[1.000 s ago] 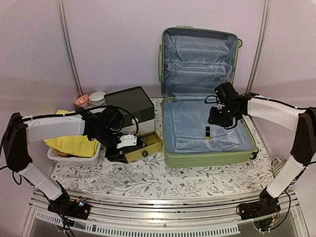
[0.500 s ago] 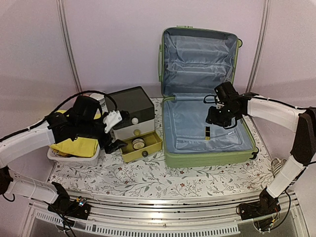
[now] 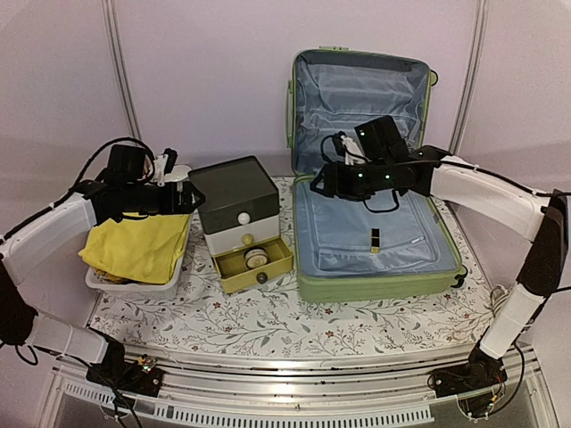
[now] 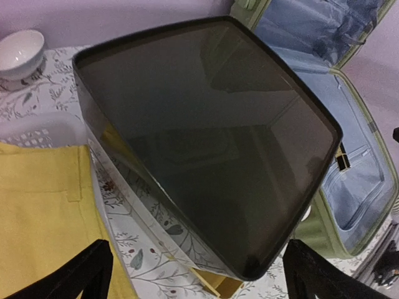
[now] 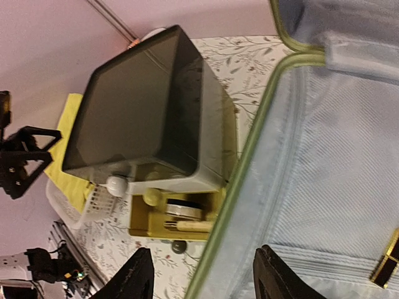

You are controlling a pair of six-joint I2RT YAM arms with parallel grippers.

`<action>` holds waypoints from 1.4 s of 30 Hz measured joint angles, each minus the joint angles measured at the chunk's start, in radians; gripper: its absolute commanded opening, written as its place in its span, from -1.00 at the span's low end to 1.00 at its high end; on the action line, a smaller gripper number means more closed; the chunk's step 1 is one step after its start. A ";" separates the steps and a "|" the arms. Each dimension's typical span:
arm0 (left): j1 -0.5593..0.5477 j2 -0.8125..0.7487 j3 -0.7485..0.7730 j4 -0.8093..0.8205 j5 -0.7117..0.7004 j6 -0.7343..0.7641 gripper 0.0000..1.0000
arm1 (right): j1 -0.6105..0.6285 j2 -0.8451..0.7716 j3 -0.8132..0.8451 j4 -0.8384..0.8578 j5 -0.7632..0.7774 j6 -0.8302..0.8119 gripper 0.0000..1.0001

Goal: Open, take out, and arrange the luggage
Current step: Adjust the makeup in the drawer, then move the storage box to the center of the board.

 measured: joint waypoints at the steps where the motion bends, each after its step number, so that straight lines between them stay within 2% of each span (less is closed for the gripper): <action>1: 0.012 0.015 0.000 -0.001 0.022 -0.038 0.92 | 0.011 0.026 0.038 0.007 -0.010 0.003 0.19; 5: 0.035 0.040 -0.018 0.022 0.105 -0.147 0.91 | 0.030 0.152 0.155 0.039 -0.061 0.013 0.33; 13: 0.039 0.053 -0.094 0.106 0.181 -0.294 0.91 | 0.029 0.312 0.270 0.050 -0.135 0.023 0.64; 18: 0.039 0.103 -0.101 0.159 0.182 -0.357 0.88 | 0.029 0.399 0.358 0.064 -0.166 0.031 0.65; 29: 0.044 0.171 -0.109 0.276 0.217 -0.410 0.86 | 0.040 0.474 0.373 0.145 -0.254 0.084 0.65; 42: 0.081 0.195 -0.109 0.293 0.283 -0.409 0.73 | 0.089 0.470 0.344 0.199 -0.183 0.132 0.60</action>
